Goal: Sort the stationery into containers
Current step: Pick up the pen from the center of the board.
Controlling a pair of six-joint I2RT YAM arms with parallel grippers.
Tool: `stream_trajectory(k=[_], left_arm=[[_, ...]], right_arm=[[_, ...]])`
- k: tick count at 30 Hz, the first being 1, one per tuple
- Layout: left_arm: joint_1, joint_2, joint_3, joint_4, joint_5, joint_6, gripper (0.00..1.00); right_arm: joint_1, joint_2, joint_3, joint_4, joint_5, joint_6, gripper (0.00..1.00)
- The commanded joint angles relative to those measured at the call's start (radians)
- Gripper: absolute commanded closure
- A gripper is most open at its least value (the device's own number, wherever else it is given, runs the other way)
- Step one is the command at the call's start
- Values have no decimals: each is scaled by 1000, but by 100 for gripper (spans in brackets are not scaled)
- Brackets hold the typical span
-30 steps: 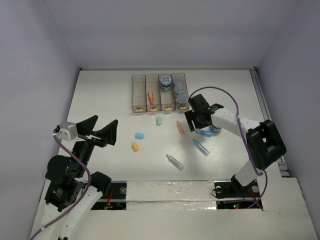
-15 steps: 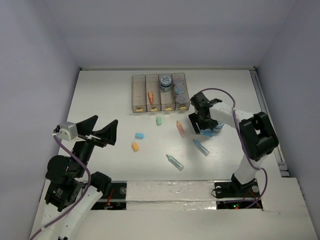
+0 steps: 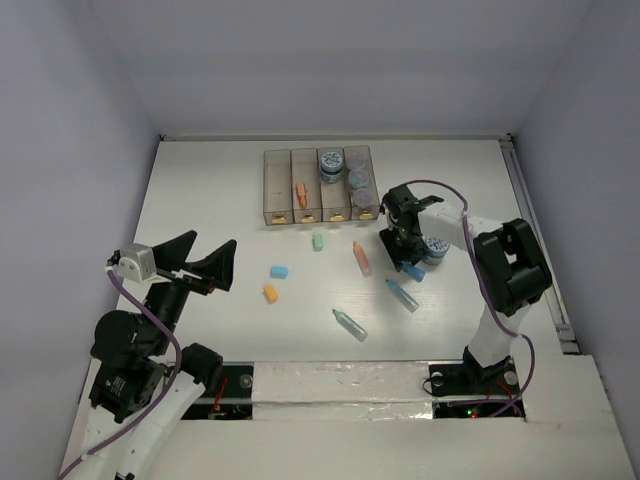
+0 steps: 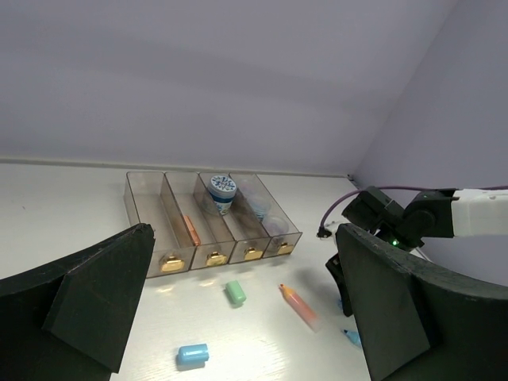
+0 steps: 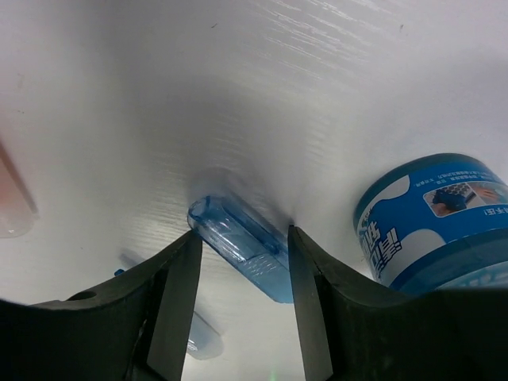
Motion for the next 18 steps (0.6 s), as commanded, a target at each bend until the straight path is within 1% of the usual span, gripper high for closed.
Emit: stream_trajectory(k=[1,3,4,6,7,8,14,18], left_arm=[[-6,-1,28,33,-11,11,1],[-6,-1,28,34,-11,11,1],[-6,-1,28,36,-10,11,1],[-6,-1,28,34,-11,11,1],[-6,4,28,34,-11,12,1],[-6,4,28,34,-11,12,1],[-6,10,28,33,-18,12,1],[-6,21,28,33,-18,14,1]], right_arm=[[-5,18,15,-11,4,-10,47],[-5,13,16,-3,26,-7,57],[-5,6,21,9,31,-8,60],[-5,-4,35,26,41,-12,62],[-5,-13,41,39,47,-13,65],[-5,-16,50,44,60,-15,73],[-5,-30,119,64,133,-15,82],[-5,-77,168,69,135,-5,86]])
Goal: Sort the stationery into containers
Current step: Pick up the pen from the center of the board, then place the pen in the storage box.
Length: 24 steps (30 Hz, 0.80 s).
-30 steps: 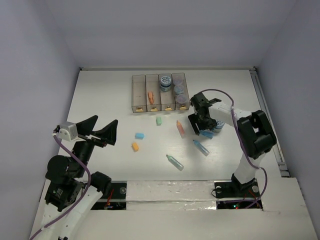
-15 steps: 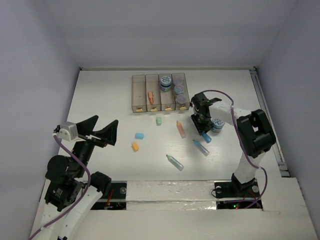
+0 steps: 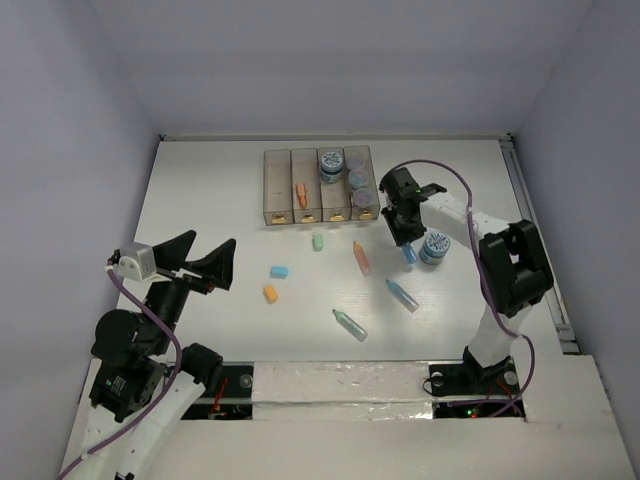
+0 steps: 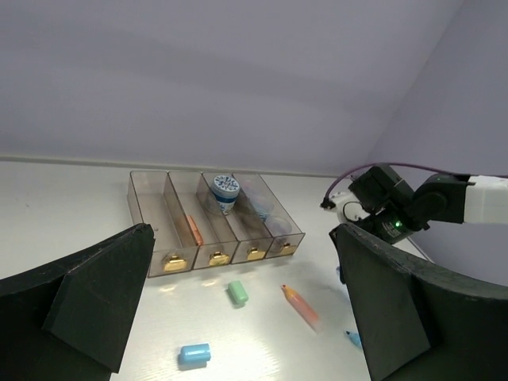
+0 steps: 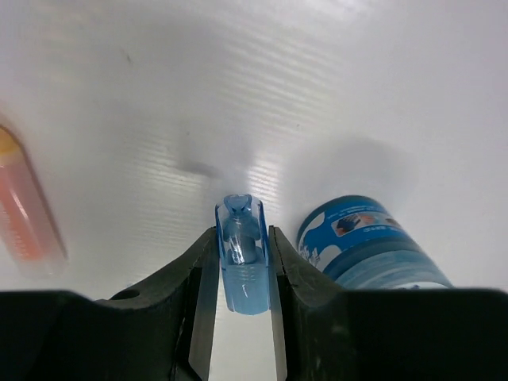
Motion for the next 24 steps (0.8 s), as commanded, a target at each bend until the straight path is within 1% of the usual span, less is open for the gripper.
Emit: stream_trajectory(k=[1,3,5,6,7,8,10,11,14,18,23,24], left_arm=[[-6,20,28,34,-6,13,1],[-6,23,30,34,-9,13,1],[-6,26,30,36,-12,17,1],[3,30,31,37,-9,15,1],[3,33,30,37,-9,15,1],[3,41,28,36,-8,15,1],[12,47,28,37,-6,17,1],[12,52,28,37,-8,15,1],[12,62,28,37,-8,18,1],[21,73,27,39,-6,17,1],[31,82,27,39,-6,17,1],[31,84,27,39,-5,18,1]], right_arm=[[19,-79,76,47,34,2,86],[44,-86,125,64,-9,7,86],[87,-82,177,133,-56,21,86],[99,-74,195,164,-117,28,86],[100,-51,214,234,-154,53,86],[115,-36,247,273,-235,85,86],[127,4,289,375,-289,122,86],[139,53,312,403,-326,140,86],[159,154,427,468,-331,200,86],[159,244,531,549,-273,257,86],[159,380,711,521,-308,300,85],[159,392,719,521,-305,306,85]])
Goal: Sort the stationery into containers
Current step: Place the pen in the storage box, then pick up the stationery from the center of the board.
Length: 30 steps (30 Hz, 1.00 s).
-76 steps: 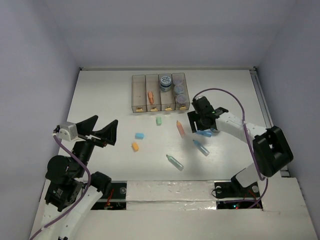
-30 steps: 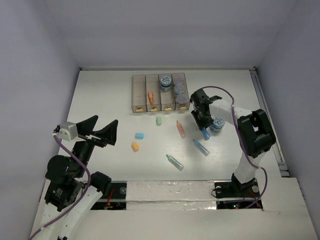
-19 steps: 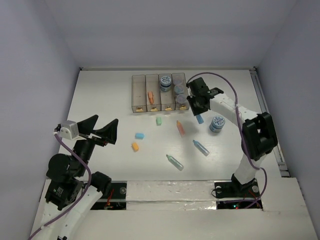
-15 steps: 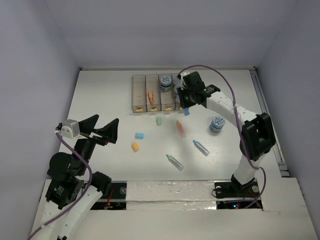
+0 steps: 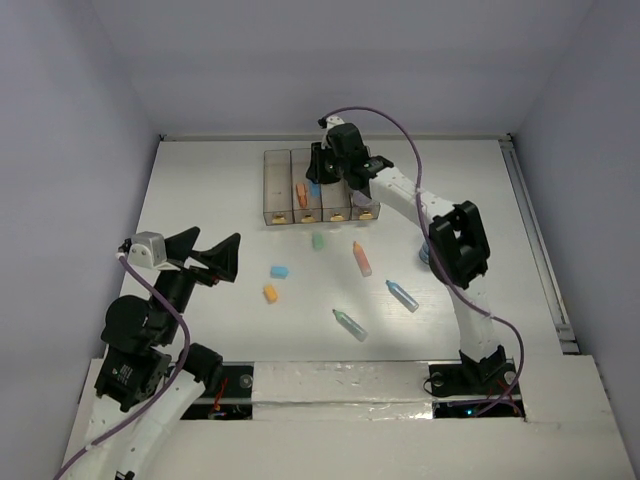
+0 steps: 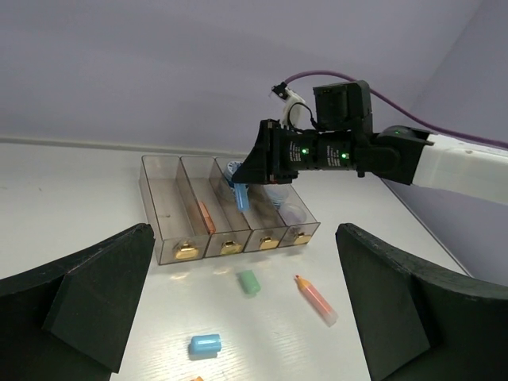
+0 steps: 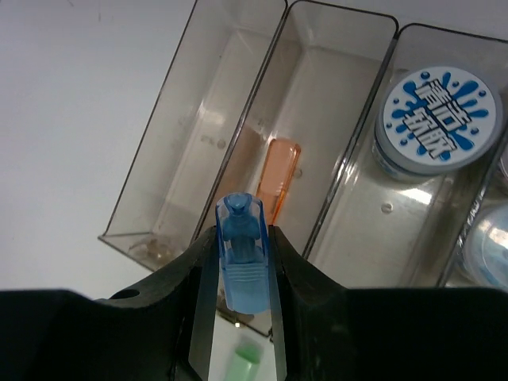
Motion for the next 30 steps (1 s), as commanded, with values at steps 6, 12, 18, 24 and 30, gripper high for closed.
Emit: stream_trajectory(k=[6,12,18,24,30], left_arm=[[10,19,26,40,5,10,1],[10,19,26,40,7,10,1],[19,21,26,43,12,10,1],[19,10,25,43,21,12,1],[8,-13,25,45,27,13,1]], right_arm=[[-4,75,114,95,-15,86,84],[-4,111,177,32,8,93,26],[-4,-21,67,97,57,86,18],[-4,-279,-316,181,357,41,18],[-108,-604,-697,152,618,83,5]])
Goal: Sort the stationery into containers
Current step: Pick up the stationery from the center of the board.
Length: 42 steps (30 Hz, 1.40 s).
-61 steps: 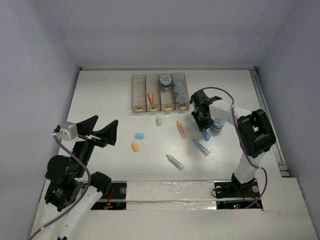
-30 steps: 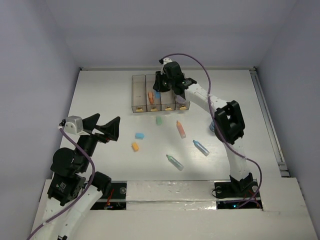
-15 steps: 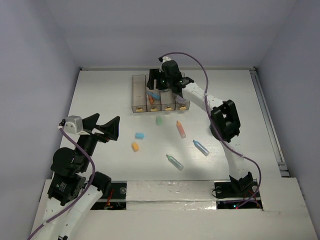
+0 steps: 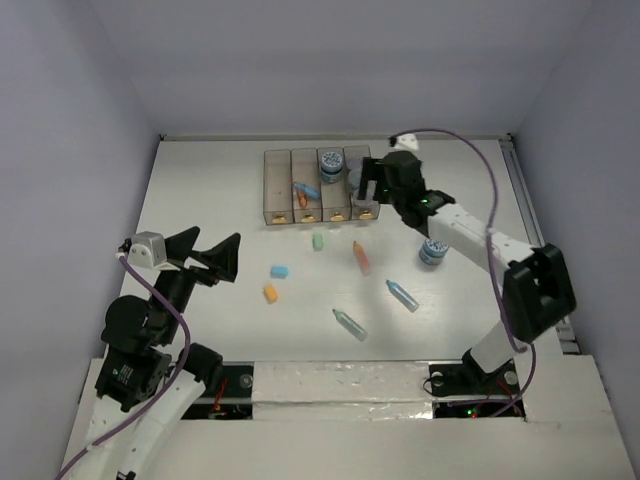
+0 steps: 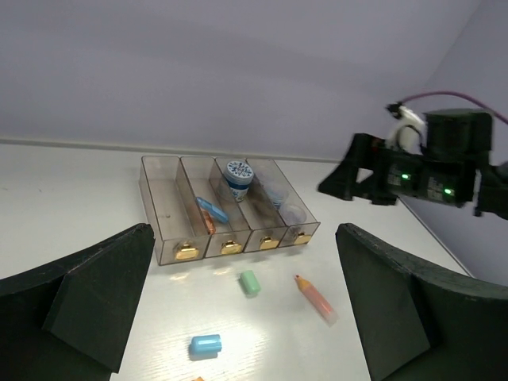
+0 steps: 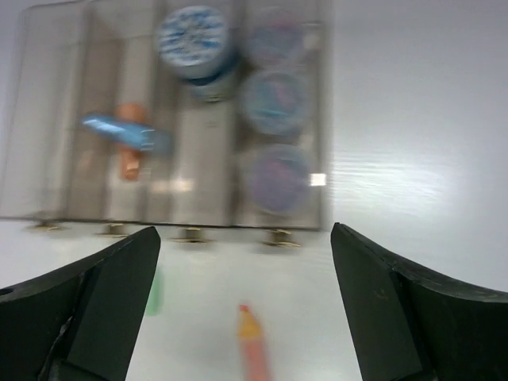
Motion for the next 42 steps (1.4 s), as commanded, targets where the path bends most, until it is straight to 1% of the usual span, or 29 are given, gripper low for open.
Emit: stream_trajectory(k=[1,3,5,8,11,13,19,21,26,28,33,35,36,37,38,39,42], left_arm=[[-4,-20,25,45,17,12,1],[-13,-27,24,45,17,9,1],[-22,-33,25,45,17,9,1],[-23,-41,24,45,15,8,1],[-32,-50,22,45,17,8,1],[-42,-59,24,45,14,6,1],[-61,-82,24,40,8,8,1],[-61,-89,25,37,6,6,1],[-79,-101,25,37,5,9,1],[-79,-107,27,35,3,9,1],[-98,-121,27,32,-1,11,1],[-98,-122,27,29,-3,9,1],[-107,-124,27,29,-5,9,1],[-107,-124,27,28,-6,9,1],[-107,-124,27,28,-6,9,1],[-107,-122,28,28,-6,11,1],[-107,-113,28,28,-9,11,1]], right_arm=[[-78,-157,-185,7,287,23,2],[-109,-241,-250,-45,344,50,0],[-157,-283,-316,-85,335,71,0],[-216,-323,-350,-143,323,83,0],[-252,-324,-359,-206,287,96,0],[-252,-324,-367,-230,266,108,0],[-272,-275,-404,-231,145,120,0],[-272,-251,-405,-232,117,128,2],[-272,-229,-404,-257,111,142,9],[-281,-231,-413,-254,116,152,14],[-281,-225,-425,-260,128,166,22],[-281,-231,-424,-260,131,172,33],[-281,-237,-428,-255,129,172,42],[-281,-249,-435,-246,122,172,47],[-281,-274,-433,-244,120,171,55],[-281,-291,-430,-240,119,165,57],[-281,-361,-413,-166,-24,87,63]])
